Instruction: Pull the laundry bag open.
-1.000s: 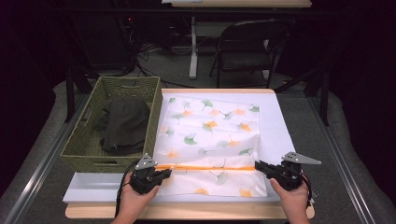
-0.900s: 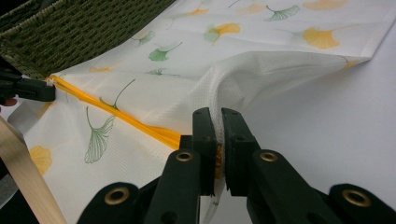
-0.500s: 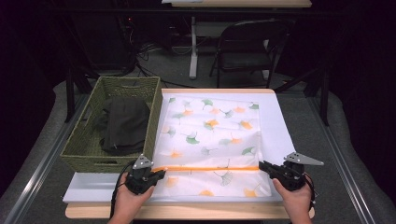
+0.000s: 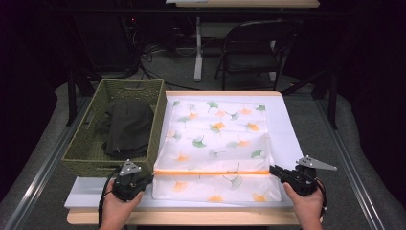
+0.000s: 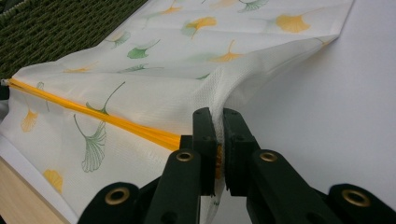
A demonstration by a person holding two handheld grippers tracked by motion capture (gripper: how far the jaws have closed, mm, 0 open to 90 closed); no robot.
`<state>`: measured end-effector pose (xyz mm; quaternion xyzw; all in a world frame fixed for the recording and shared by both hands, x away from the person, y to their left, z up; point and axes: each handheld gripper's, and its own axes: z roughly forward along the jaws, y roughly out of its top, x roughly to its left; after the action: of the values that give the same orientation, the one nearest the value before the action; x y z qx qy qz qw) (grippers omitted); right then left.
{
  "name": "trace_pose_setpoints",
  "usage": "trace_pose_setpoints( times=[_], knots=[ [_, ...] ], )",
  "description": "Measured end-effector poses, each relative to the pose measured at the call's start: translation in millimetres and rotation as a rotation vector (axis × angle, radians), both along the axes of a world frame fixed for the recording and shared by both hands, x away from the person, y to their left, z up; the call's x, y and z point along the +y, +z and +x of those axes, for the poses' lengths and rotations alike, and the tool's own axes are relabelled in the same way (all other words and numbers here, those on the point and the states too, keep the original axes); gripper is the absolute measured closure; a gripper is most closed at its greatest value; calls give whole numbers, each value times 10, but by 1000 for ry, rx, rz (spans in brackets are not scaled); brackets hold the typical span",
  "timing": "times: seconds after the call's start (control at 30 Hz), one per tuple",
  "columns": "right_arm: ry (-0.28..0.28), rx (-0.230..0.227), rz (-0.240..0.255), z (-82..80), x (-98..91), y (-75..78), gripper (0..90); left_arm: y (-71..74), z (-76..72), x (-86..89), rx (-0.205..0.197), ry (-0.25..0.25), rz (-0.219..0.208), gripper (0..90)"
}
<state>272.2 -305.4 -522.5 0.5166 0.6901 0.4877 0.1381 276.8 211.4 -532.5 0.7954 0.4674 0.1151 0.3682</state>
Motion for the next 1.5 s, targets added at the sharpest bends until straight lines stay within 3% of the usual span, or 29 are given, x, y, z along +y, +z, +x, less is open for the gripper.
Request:
trace_pose_setpoints(
  times=[0.1,0.33,0.7,0.8,0.93,1.07,1.17,1.37,1.5],
  knots=[
    [9,8,3,-2,21,-11,851,-5,-12,17,-2,4,6,900],
    [24,35,15,7,13,-64,845,-31,-6,32,5,6,-31,892],
    [36,59,-3,8,33,-105,822,-33,-9,3,-2,-4,-39,807],
    [29,47,-9,2,28,-103,801,-25,-15,2,-12,-11,-44,764],
    [-5,32,-27,-5,14,-109,703,-12,-23,14,-24,-4,-59,690],
    [-62,-4,-33,-19,-29,-99,611,-1,-23,23,-32,-6,-55,649],
    [-72,-36,-44,-25,-50,-98,573,9,-25,13,-39,-22,-31,623],
    [-15,-74,-77,-27,31,-94,541,57,-70,5,-57,-27,-19,602],
    [19,-66,-102,-29,99,-96,537,102,-103,37,-40,-17,-32,596]
  ],
)
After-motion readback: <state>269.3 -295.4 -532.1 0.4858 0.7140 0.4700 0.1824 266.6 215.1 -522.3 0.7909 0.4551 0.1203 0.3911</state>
